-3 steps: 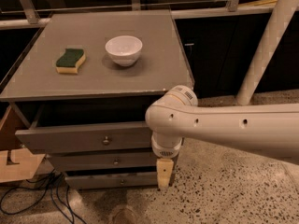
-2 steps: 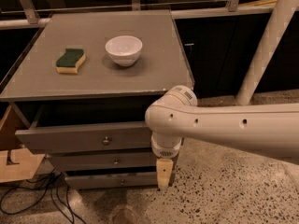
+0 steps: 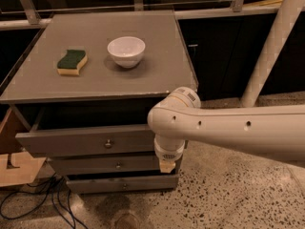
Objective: Close top drawer
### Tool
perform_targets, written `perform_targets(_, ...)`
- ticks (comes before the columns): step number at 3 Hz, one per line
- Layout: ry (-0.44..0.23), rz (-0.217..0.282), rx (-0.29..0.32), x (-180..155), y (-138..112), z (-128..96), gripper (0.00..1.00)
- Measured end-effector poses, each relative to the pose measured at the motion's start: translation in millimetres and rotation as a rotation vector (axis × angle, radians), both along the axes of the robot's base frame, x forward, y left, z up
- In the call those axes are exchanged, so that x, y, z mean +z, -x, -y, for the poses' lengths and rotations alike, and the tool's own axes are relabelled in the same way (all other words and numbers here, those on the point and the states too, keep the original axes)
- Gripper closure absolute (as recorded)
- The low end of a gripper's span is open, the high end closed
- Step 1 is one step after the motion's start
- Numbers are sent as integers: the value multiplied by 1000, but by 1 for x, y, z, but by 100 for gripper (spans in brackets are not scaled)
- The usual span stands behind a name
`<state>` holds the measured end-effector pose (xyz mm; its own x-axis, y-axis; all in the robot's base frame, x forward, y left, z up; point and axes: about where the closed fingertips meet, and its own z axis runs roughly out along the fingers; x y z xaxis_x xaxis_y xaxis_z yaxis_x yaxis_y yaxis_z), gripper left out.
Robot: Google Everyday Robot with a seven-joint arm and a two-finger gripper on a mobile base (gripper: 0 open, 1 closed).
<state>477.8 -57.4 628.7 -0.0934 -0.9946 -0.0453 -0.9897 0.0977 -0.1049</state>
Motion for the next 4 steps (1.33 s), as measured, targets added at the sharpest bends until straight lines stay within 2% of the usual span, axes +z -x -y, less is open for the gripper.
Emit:
perform_targets(1,11,3,-10,-1,-5,-1,78)
perform_targets(2,34,26,-33,-5,-33,-6,100)
perform_targets(4,55,65,-61,-8,-58,-9,100)
